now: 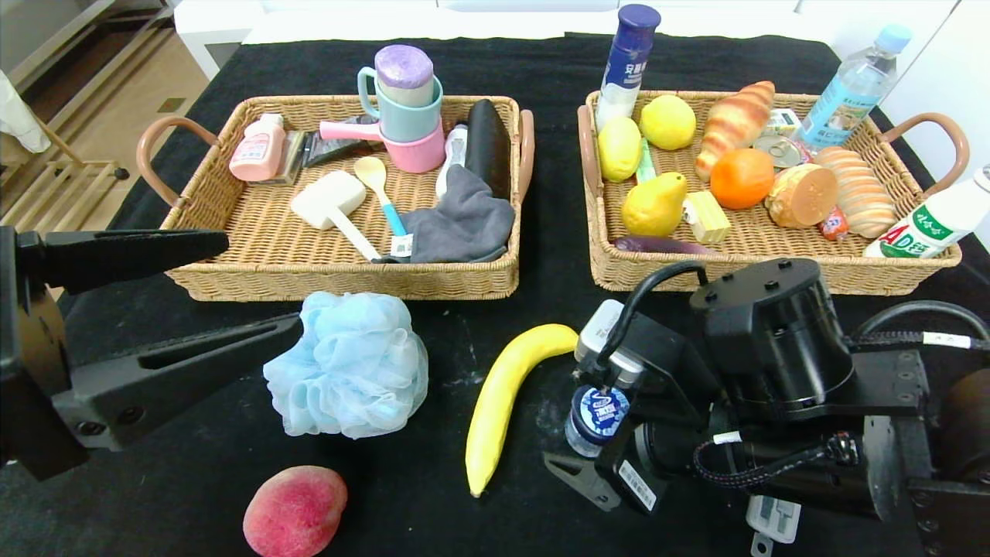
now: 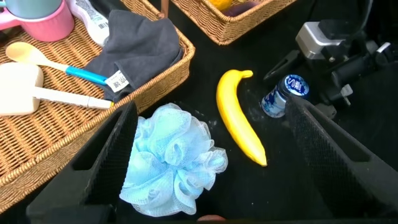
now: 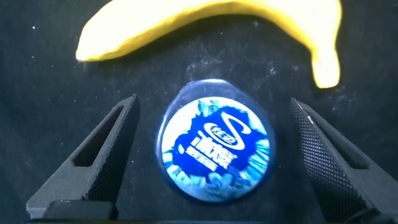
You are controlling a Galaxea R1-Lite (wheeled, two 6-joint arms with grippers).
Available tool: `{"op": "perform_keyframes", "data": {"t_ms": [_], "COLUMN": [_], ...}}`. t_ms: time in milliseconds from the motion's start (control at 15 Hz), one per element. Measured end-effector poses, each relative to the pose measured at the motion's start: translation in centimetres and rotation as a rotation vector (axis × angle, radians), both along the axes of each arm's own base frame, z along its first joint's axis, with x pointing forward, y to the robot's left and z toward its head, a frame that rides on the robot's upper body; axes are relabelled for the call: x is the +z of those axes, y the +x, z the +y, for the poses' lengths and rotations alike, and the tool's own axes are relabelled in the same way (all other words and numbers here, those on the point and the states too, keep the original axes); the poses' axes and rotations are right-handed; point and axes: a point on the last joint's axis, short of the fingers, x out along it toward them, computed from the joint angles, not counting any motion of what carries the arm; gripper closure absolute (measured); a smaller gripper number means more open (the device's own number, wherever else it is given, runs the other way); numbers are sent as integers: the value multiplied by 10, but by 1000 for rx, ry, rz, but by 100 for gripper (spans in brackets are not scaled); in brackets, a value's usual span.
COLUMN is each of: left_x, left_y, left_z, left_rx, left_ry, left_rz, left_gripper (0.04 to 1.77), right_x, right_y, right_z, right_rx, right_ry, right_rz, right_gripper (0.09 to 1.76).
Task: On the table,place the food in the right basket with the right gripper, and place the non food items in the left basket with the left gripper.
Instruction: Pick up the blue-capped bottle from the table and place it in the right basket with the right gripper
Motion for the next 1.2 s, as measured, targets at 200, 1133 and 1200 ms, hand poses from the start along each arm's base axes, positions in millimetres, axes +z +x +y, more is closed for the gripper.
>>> {"op": "perform_keyframes", "data": {"t_ms": [200, 1133, 1200], "left_x": [0, 0, 0], "left_y": [0, -2, -2], "left_z": [0, 1, 1], "left_rx": [-2, -2, -2], "left_ry": [1, 1, 1], "left_rz": [-1, -5, -6], "left_gripper": [9, 9, 9], "right_x": [-2, -8, -8], "right_y": [1, 8, 8], "right_z": [1, 8, 8], "right_rx": [0, -27, -27], "right_ry": [-6, 23, 22], "right_rz": [5, -33, -33], "right_gripper": [14, 85, 90]}}
